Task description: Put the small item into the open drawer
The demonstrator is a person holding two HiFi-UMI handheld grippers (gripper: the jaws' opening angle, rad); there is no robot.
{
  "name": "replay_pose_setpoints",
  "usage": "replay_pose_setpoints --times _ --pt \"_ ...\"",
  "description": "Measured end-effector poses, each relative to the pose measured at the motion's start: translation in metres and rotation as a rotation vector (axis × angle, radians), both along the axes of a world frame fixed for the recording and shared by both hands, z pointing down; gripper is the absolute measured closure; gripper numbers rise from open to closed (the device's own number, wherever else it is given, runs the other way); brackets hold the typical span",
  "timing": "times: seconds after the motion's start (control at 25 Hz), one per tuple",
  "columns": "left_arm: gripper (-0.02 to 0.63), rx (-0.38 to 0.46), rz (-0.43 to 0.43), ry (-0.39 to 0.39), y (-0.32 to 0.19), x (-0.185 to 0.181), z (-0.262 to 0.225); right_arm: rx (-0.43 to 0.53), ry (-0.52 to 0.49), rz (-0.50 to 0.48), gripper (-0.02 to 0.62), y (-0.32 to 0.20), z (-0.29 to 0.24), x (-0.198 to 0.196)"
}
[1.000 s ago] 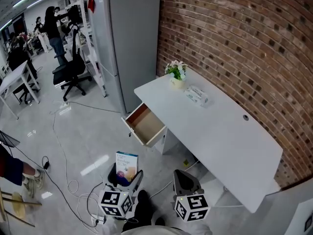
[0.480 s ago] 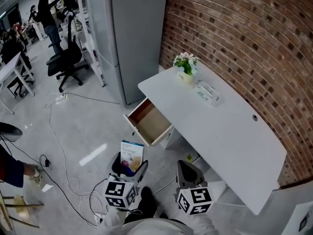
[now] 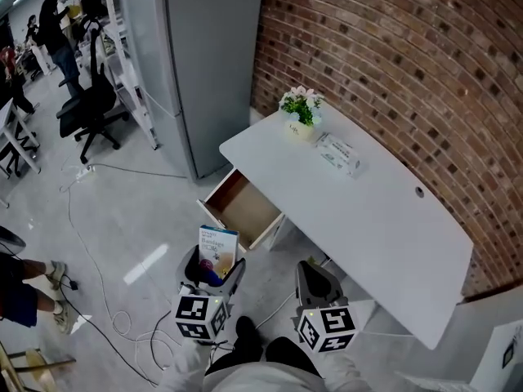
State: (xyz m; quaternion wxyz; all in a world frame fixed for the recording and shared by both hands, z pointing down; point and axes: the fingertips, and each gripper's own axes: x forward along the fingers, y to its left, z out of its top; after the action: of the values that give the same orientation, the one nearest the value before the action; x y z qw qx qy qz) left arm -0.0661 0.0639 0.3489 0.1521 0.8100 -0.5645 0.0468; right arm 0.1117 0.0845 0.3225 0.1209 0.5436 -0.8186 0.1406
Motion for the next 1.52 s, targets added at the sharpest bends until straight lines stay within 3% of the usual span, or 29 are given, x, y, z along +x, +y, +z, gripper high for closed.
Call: replay_pose_setpoints --times 0.64,1.08,1.52 --pt "0.161 -0.028 0.020 -0.003 -0.061 0.001 0.026 0.029 0.034 0.019 0.569 -0.056 -0.002 -0.002" --pt "0.161 -0.070 0.047 -0.062 -0.132 0.023 0.065 0.018 0.000 -0.012 0.569 -0.128 0.007 -0.001" --pt "0.161 -0.139 0.023 -0.106 -0.180 0.021 0.102 0.003 -0.028 -0.046 0.569 -0.183 0.022 -0.002"
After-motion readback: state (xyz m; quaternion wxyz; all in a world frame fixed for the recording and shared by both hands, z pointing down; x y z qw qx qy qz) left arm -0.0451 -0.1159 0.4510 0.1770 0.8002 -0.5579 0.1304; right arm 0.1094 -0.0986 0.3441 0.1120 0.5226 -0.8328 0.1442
